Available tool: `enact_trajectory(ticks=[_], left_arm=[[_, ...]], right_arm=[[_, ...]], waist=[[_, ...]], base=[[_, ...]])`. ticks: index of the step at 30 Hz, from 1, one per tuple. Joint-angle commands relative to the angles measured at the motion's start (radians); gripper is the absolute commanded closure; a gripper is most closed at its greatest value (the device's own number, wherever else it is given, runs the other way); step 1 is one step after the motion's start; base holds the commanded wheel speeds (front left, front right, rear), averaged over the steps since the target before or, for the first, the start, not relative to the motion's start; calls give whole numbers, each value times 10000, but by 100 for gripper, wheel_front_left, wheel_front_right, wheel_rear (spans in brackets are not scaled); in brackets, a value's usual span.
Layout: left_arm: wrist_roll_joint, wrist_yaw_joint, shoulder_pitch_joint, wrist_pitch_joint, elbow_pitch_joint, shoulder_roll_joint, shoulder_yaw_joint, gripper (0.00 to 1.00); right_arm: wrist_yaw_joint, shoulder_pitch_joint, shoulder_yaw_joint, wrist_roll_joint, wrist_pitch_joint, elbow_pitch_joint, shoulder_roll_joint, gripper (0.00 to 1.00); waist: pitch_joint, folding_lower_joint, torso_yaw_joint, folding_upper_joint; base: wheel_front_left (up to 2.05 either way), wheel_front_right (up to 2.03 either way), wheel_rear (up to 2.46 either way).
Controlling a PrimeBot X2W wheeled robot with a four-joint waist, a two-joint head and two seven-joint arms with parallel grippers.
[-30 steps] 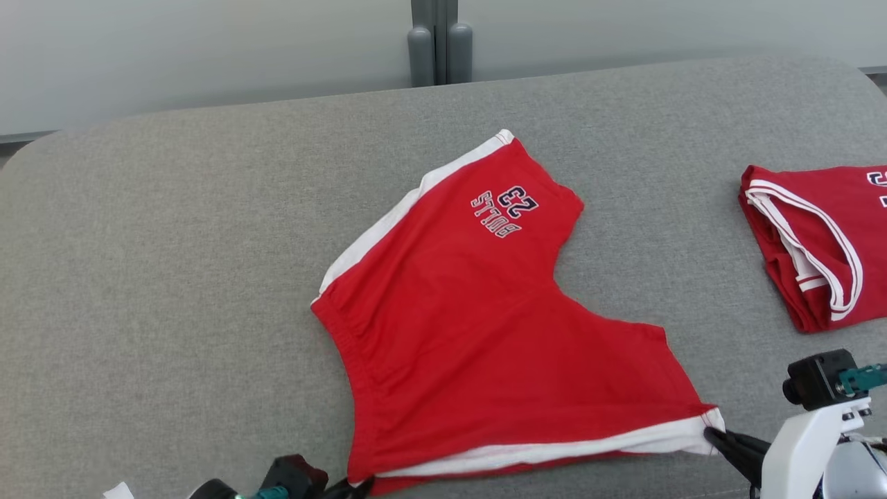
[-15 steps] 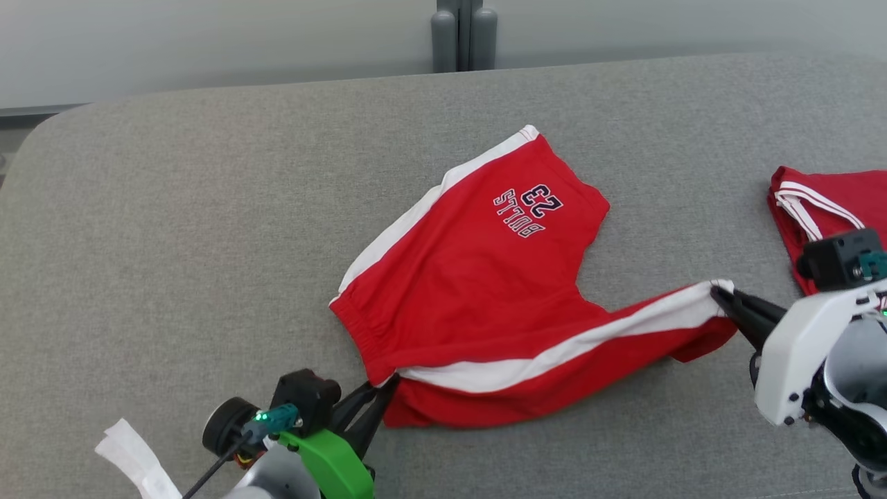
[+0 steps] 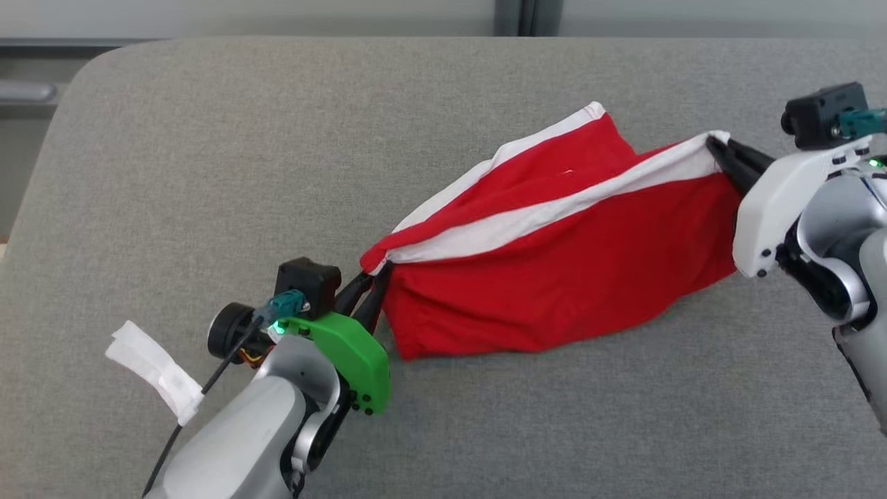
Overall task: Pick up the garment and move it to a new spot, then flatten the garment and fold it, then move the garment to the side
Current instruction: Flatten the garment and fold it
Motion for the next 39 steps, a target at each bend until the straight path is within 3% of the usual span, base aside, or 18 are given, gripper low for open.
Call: enact_trajectory(ticks=[1, 7, 12, 20, 21, 22, 23, 24, 33, 39], left_arm=[[51, 97, -273, -61, 146, -113, 71, 100], [-113, 190, -897, -191, 723, -521, 325, 100], [-188, 6, -1451, -320, 1222, -848, 375, 100], [-332, -254, -1738, -558, 1689, -1154, 372, 100], [-375, -278, -1745, -637, 1701, -1227, 391, 86], [-371, -326, -1762, -662, 1744, -1270, 385, 58], [-360, -349, -1777, -698, 1775, -1281, 363, 19], [-373, -361, -1790, -717, 1812, -1305, 345, 0], [-488, -512, -1325, -1202, 2076, -1226, 390, 0], [-377, -520, -692, -2353, 2070, -932, 600, 0]], right_arm=[[-5, -409, 158, -122, -207, 348, 77, 100], [-6, -2045, 735, -385, -1030, 2131, 470, 100], [-6, -3427, 1241, -534, -1841, 3699, 616, 100], [-6, -4351, 1802, -419, -2625, 5139, 743, 100], [-6, -4412, 1830, -411, -2716, 5277, 770, 99], [-6, -4470, 1831, -328, -2840, 5446, 837, 16], [-6, -4490, 1853, -295, -2902, 5586, 878, 0], [-6, -4538, 1909, -288, -2961, 5744, 907, 0], [-6, -4321, 2262, 417, -3381, 6489, 955, 0], [-6, -3860, 2234, 1225, -3340, 6525, 697, 0]], waist=[[409, 1, 299, -1], [1043, 1, 505, -1], [1636, 1, 772, -1], [1987, 1, 1020, -1], [1997, 1, 1034, -1], [2004, 1, 1046, -1], [2003, 1, 1055, -1], [1992, 1, 1066, -1], [1464, 1, 1056, -1], [880, 1, 969, -1]], base=[[0, 0, 0], [0, 0, 0], [0, 0, 0], [0, 0, 0], [0, 0, 0], [0, 0, 0], [0, 0, 0], [0, 0, 0], [0, 0, 0], [0, 0, 0]])
